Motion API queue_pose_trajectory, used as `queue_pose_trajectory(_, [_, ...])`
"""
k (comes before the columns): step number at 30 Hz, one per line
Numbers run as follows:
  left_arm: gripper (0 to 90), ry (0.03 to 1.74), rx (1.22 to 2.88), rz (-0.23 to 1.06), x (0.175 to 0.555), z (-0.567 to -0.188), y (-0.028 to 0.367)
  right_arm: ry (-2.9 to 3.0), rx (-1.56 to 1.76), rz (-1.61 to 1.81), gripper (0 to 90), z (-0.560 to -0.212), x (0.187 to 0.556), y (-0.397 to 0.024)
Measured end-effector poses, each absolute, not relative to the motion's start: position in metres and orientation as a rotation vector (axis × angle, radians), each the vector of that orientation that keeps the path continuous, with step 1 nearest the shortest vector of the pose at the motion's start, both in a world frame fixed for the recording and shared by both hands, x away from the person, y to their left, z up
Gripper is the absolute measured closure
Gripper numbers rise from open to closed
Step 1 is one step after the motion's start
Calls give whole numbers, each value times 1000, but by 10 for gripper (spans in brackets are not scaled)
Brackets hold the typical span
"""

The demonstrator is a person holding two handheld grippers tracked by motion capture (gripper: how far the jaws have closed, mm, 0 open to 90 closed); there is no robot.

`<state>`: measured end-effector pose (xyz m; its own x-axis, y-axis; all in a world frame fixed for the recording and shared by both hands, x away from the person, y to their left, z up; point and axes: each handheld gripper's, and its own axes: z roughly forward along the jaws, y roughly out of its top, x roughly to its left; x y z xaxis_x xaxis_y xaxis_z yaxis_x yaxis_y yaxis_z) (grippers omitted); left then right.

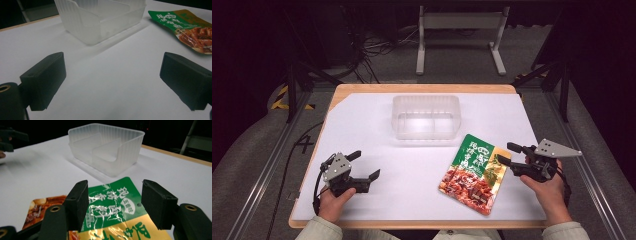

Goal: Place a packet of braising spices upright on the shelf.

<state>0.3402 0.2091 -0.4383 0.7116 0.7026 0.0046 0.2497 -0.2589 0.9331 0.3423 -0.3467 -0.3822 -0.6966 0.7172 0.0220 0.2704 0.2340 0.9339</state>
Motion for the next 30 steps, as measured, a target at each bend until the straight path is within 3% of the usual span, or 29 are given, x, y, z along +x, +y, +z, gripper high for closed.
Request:
queue_pose_trajectory(8, [74,759,1814,516,341,-438,212,2062,915,1496,388,-367,356,-354])
queue_pose_trajectory(18, [72,755,1823,519,341,-439,211,2049,941,1522,266,-359,379,-354])
queue_pose_trajectory(30, [72,754,1825,516,341,-440,211,2126,1039,1402,237,-369,403,-354])
